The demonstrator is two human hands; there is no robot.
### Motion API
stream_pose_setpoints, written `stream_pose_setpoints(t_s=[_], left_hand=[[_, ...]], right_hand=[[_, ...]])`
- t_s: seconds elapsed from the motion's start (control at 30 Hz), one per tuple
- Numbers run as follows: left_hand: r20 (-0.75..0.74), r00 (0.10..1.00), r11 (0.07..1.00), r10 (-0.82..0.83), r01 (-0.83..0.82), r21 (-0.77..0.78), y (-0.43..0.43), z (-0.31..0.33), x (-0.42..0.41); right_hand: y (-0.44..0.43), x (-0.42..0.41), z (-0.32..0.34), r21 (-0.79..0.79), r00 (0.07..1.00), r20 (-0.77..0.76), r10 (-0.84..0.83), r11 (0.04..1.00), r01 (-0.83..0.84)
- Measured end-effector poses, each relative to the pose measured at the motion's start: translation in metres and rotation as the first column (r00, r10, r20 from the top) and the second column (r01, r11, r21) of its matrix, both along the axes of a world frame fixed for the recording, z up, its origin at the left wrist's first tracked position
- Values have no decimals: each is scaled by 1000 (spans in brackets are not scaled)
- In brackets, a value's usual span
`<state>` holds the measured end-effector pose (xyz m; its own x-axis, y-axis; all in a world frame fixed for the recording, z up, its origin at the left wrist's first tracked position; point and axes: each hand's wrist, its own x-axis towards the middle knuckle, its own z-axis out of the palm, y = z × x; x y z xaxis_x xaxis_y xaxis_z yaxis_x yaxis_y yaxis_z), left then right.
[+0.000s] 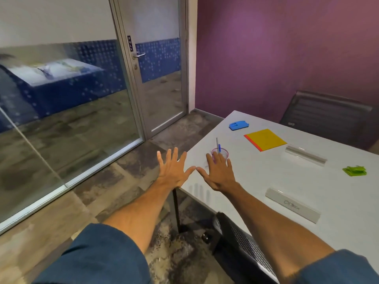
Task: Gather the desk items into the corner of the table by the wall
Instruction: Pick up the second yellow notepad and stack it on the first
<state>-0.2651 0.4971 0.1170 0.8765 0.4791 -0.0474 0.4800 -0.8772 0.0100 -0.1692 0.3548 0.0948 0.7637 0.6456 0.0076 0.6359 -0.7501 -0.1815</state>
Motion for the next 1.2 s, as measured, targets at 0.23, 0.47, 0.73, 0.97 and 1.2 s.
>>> stream_pose_setpoints(t_s=[0.23, 0.47, 0.73, 0.97, 1.2], left_hand=[[-48, 995, 996, -86, 86, 4, 56, -13, 63], [-23, 969, 969, -247, 247, 13, 93, -26, 142], [-26, 870, 870, -492, 492, 13, 128, -39, 239], [-42, 738, 737, -674, 675, 24, 136, -33, 298], [-46, 643, 643, -765, 765, -1, 130, -27, 352]], right_hand=[[50, 47, -8, -60, 993, -57, -102, 993, 99], [72, 96, -14, -30, 964, -87, -251, 968, 249], [98, 147, -13, -51, 868, -133, -479, 878, 477], [102, 177, -15, -44, 779, -113, -617, 786, 617], [95, 212, -17, -35, 698, -84, -711, 702, 711]])
